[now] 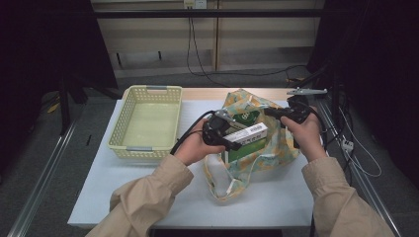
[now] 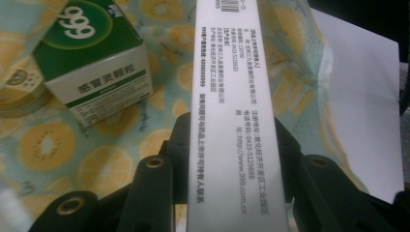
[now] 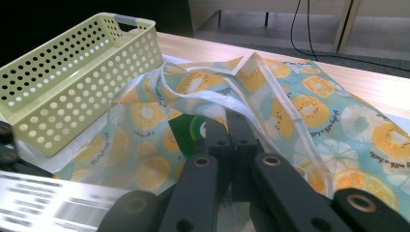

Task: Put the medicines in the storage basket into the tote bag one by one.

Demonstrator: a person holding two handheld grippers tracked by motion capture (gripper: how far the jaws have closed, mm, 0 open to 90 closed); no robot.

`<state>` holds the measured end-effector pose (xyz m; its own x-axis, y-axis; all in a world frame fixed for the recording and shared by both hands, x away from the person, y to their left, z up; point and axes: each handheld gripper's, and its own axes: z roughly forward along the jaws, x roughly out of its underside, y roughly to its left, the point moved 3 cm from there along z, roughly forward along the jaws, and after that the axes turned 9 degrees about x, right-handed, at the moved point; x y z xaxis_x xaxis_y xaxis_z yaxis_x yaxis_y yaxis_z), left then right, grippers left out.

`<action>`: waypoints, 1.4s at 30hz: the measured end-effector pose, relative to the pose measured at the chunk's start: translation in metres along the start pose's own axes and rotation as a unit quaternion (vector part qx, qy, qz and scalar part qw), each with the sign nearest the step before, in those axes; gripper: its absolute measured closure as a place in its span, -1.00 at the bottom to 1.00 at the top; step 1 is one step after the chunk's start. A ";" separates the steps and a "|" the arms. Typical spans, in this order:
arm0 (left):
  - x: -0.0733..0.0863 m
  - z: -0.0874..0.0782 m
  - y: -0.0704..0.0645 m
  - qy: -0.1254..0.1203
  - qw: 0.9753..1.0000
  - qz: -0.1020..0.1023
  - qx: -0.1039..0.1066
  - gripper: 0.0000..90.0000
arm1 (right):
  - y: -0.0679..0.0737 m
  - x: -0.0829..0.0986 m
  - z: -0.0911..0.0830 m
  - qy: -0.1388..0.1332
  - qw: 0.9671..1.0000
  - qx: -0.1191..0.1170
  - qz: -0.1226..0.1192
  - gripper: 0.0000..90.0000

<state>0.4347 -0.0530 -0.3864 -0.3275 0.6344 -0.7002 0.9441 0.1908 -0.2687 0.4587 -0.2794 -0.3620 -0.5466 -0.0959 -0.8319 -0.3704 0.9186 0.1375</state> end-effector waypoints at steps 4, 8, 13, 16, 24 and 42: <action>-0.005 0.022 0.005 0.010 1.000 -0.005 -0.011 0.41 | 0.001 0.000 -0.001 0.000 1.000 0.000 0.000 1.00; -0.011 0.041 0.014 0.009 0.999 -0.015 -0.031 0.41 | 0.002 -0.002 -0.002 0.000 1.000 -0.002 -0.001 1.00; -0.020 0.056 0.028 -0.007 0.998 -0.035 -0.047 0.40 | 0.001 -0.005 -0.006 -0.003 1.000 -0.001 -0.001 1.00; -0.025 0.063 0.036 -0.024 0.997 -0.052 -0.052 0.40 | -0.001 -0.006 -0.009 -0.003 1.000 0.001 0.001 1.00; -0.034 0.080 0.042 -0.035 0.996 -0.059 -0.060 0.40 | 0.000 -0.009 -0.008 -0.002 1.000 -0.001 0.000 1.00; -0.012 0.038 0.026 -0.052 0.994 -0.062 -0.068 -0.64 | 0.004 -0.002 -0.006 0.002 1.000 -0.002 -0.002 1.00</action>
<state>0.4616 -0.0839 -0.4105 -0.4370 0.5207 -0.7334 0.8901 0.3673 -0.2696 0.4538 -0.2782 -0.3565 -0.5476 -0.1006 -0.8307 -0.3750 0.9169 0.1362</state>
